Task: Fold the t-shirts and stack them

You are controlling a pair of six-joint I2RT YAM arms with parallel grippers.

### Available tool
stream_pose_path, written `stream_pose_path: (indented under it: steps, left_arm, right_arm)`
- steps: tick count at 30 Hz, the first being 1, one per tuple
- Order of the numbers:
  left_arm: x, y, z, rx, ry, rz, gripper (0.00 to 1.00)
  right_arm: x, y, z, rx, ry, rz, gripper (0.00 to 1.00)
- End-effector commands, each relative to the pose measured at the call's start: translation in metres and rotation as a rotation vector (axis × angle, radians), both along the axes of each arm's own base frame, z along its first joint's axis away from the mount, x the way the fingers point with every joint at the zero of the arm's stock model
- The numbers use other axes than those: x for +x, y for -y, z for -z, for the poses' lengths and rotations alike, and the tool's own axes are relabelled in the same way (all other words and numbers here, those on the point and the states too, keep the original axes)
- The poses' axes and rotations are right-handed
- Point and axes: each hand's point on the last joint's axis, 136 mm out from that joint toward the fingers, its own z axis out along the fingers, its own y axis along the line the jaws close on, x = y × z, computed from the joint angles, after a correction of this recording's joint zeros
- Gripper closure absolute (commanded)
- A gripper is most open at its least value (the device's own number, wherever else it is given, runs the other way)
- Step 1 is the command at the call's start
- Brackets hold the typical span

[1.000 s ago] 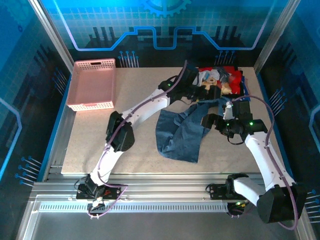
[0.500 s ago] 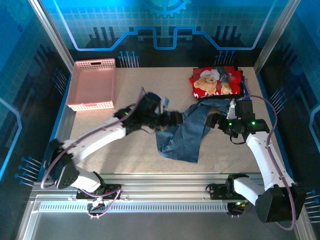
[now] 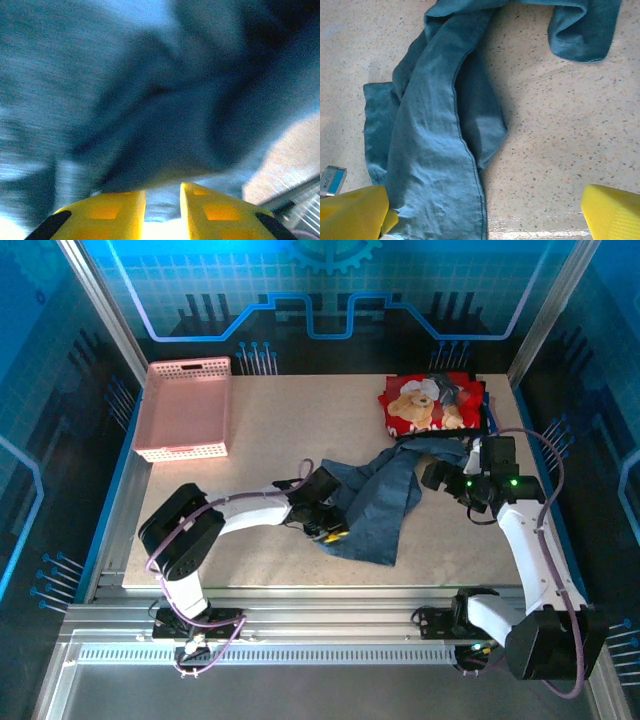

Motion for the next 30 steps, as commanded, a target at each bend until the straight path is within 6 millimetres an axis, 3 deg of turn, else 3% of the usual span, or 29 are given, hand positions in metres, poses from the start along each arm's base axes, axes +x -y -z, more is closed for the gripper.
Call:
stream_pose_path:
  steps: [1, 4, 9, 14, 18, 22, 25, 27, 30]
  left_arm:
    - [0.004, -0.058, 0.024, 0.153, -0.045, -0.086, 0.76]
    - [0.024, -0.089, 0.025, 0.204, -0.025, -0.101, 0.76]
    - [0.084, -0.120, 0.017, 0.262, 0.036, -0.091, 0.76]
    - [0.145, -0.150, -0.011, 0.346, 0.129, -0.103, 0.73]
    - [0.167, -0.153, -0.044, 0.332, 0.213, -0.121, 0.62]
    - [0.148, -0.126, -0.089, 0.142, 0.268, -0.160, 0.44]
    - [0.106, -0.104, -0.116, 0.019, 0.269, -0.156, 0.37]
    - [0.066, -0.088, -0.113, -0.042, 0.206, -0.126, 0.36]
    - [0.011, -0.079, -0.096, 0.013, 0.115, -0.056, 0.36]
  right_arm:
    - [-0.007, 0.009, 0.001, -0.017, -0.015, 0.027, 0.00]
    - [-0.007, 0.012, 0.004, -0.019, -0.021, 0.035, 0.00]
    - [-0.002, 0.016, 0.009, -0.029, -0.036, 0.041, 0.00]
    - [0.008, 0.029, 0.013, -0.062, -0.060, 0.057, 0.00]
    - [0.019, 0.035, 0.020, -0.052, -0.083, 0.060, 0.00]
    - [0.019, 0.039, 0.033, -0.023, -0.139, 0.059, 0.04]
    - [0.009, 0.040, 0.046, 0.002, -0.181, 0.064, 0.07]
    - [0.004, 0.036, 0.055, 0.033, -0.188, 0.058, 0.08]
    - [0.003, 0.032, 0.061, 0.059, -0.188, 0.052, 0.10]
